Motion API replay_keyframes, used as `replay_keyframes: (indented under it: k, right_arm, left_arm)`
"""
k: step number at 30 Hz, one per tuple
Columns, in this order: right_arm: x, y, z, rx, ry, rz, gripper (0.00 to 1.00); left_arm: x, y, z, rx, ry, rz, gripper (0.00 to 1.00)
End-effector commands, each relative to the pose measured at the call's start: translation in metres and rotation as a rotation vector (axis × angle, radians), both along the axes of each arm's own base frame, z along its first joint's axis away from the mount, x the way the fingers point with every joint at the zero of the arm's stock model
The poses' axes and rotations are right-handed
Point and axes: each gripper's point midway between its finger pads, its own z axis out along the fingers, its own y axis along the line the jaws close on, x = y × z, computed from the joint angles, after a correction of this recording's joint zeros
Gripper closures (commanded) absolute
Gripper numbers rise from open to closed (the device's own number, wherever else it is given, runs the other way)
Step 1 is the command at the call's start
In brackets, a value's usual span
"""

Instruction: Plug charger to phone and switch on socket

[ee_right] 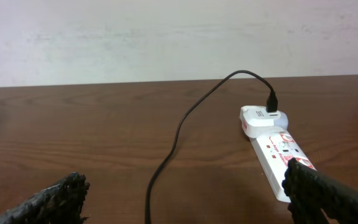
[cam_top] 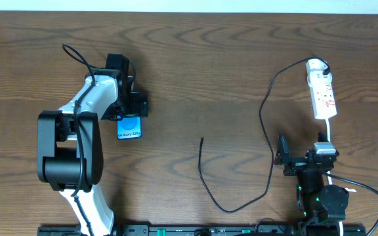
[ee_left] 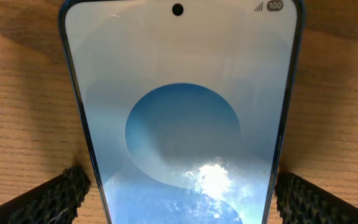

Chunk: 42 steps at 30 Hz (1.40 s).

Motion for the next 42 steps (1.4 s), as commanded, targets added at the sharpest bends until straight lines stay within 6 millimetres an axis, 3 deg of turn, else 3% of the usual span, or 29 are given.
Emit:
replay_keyframes:
  k: [1,42]
  right_arm:
    - [0.0,0.0009,-0.0017,0.009,0.003,0.002,0.01]
    - [0.0,0.0009,-0.0017,0.009,0.003,0.002,0.01]
  left_arm:
    - [-0.0158,0.0066,-0.0164,0.032,0.068,-0.003,0.01]
    - [-0.0145,0.0065,-0.0164,0.032,0.063,-0.003,0.11]
